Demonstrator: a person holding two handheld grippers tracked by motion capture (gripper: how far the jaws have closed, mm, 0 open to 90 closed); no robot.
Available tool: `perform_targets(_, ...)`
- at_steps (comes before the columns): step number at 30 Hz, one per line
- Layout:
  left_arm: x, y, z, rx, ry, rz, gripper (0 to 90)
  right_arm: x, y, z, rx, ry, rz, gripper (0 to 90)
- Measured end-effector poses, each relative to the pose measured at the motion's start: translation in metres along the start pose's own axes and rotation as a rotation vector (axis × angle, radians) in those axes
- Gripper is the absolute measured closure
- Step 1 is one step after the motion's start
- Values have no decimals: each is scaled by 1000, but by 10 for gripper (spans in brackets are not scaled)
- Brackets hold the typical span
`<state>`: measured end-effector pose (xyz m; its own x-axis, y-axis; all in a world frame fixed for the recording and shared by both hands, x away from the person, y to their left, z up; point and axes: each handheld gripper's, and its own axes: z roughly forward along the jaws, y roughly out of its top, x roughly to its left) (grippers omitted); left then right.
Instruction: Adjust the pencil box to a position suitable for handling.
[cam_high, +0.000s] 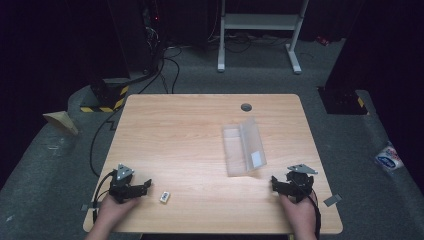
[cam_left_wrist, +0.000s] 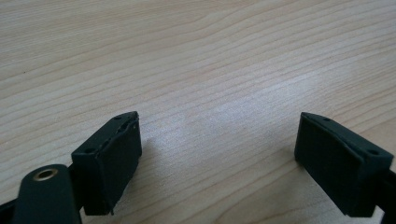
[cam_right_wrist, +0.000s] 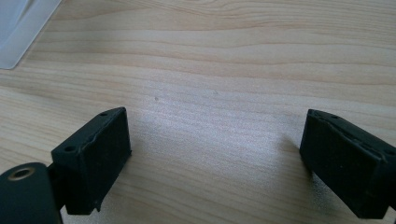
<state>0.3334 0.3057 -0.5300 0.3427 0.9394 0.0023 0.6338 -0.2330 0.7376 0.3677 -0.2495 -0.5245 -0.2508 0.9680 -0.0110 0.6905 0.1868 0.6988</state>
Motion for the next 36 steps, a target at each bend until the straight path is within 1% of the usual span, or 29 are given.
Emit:
perform_targets(17, 0, 0, 0, 0, 0, 1, 151, 0, 0, 0, -1, 7, -6, 90)
perform_targets(18, 0, 0, 0, 0, 2, -1, 151, 0, 1, 0, -5, 13, -17, 105)
perform_targets(21, -1, 0, -1, 4, 8, -2, 151, 0, 1, -1, -10, 15, -25, 132)
perform_targets(25, -1, 0, 0, 1, 9, -2, 151, 2, 1, -2, -23, -1, -50, 143)
perform_targets(28, -1, 0, 0, 0, 8, -5, 151, 4, 1, -6, -36, 7, -35, 161)
perform_targets(31, -1, 0, 0, 1, 9, -2, 150, 8, 1, -9, -52, 17, -33, 194)
perform_targets(34, 0, 1, 1, 6, 5, -4, 139, 12, 2, -11, -53, 38, -29, 213)
perform_targets(36, 0, 1, 1, 6, 4, -4, 133, 15, 4, -11, -49, 43, -25, 217)
